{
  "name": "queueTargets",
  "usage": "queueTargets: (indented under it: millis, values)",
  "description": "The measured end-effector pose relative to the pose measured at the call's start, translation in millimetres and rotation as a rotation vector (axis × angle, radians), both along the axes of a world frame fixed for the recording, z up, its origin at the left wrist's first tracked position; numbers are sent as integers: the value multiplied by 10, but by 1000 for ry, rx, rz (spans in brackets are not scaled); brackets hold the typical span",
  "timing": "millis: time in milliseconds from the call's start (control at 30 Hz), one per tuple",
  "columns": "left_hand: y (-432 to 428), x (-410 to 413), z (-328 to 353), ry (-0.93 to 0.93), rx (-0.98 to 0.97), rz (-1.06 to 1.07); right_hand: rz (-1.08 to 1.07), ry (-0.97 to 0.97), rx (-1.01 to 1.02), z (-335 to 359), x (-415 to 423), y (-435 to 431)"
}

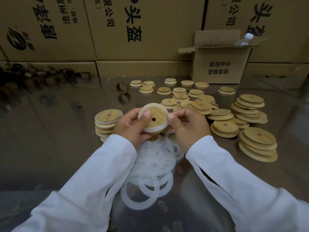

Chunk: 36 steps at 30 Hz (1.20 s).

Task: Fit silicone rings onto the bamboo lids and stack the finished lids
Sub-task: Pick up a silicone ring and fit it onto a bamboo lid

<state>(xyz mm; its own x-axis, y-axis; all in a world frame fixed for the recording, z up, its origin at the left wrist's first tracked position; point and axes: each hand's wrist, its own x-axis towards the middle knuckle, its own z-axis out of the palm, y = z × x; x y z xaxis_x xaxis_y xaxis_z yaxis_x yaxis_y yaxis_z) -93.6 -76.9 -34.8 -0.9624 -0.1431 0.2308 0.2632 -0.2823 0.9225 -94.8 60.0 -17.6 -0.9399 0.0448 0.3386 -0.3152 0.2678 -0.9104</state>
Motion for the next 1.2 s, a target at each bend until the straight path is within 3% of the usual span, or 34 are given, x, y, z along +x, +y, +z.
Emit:
queueTargets:
  millis: [133,333,733,1200]
  values:
    - [-1,-13,-2,-5,9,35,32,-9,-65,-23,13,-32]
    - [1,-16,1,-7,10,40,22,32,44,-24,31,-4]
    - [-17,-19,14,-11,38,13,5,-92,-136,-19,-12,20]
    - [-19,-19,42,-52,142,-13,87,-49,107,17,32,6]
